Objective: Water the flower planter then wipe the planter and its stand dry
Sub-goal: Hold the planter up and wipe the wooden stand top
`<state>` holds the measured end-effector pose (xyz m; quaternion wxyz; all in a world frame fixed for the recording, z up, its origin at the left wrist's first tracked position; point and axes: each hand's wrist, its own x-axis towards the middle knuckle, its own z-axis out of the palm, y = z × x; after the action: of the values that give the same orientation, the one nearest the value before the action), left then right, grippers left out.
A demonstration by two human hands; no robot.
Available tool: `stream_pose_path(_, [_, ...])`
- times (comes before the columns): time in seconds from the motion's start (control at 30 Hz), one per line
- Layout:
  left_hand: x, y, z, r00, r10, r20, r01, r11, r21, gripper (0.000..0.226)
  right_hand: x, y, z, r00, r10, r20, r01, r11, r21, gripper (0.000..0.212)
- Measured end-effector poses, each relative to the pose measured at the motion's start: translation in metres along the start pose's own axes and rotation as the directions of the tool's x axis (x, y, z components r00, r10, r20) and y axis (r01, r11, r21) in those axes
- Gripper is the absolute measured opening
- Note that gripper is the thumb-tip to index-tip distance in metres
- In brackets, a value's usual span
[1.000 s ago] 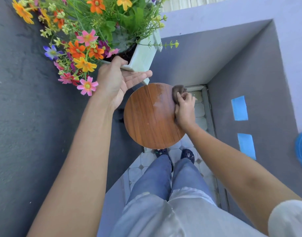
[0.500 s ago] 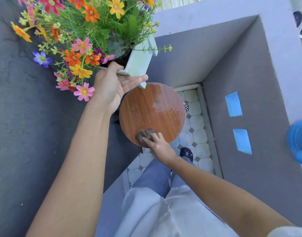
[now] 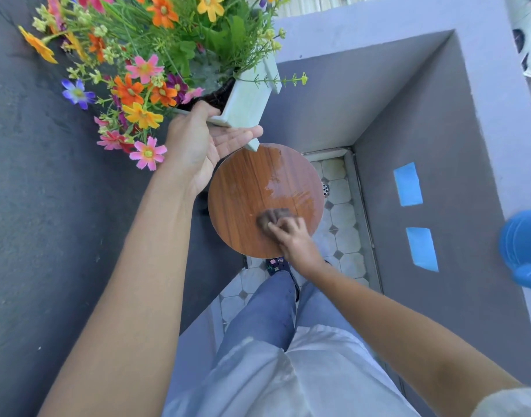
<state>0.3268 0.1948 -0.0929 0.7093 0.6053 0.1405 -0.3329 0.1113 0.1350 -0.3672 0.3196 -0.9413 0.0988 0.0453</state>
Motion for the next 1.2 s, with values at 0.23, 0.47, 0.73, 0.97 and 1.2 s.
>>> stream_pose_path(0.23, [0.002, 0.003, -0.007, 1.000, -0.003, 0.015, 0.003, 1.000, 0.026, 0.020, -0.039, 0.008, 0.003, 0.985, -0.120, 0.127, 0.124, 0.992, -0.028, 0.064])
stream_pose_path(0.47, [0.002, 0.001, -0.010, 1.000, 0.009, 0.015, -0.009, 1.000, 0.016, 0.020, 0.009, 0.075, -0.066, 0.958, 0.242, -0.155, -0.255, 0.965, -0.068, 0.044])
stream_pose_path(0.73, [0.001, 0.002, -0.007, 1.000, -0.004, 0.031, 0.004, 1.000, 0.026, 0.023, -0.008, 0.020, -0.016, 0.993, 0.061, -0.102, -0.073, 0.991, -0.114, 0.061])
stream_pose_path(0.97, [0.005, 0.003, -0.011, 1.000, -0.004, 0.028, 0.004, 1.000, 0.027, 0.021, -0.008, 0.015, -0.006, 0.946, -0.286, 0.156, 0.309, 0.938, -0.156, 0.060])
stream_pose_path(1.2, [0.008, 0.001, -0.013, 0.999, 0.000, 0.034, -0.001, 1.000, 0.020, 0.019, 0.085, 0.051, -0.070, 0.939, 0.283, -0.193, -0.295, 0.955, -0.032, 0.048])
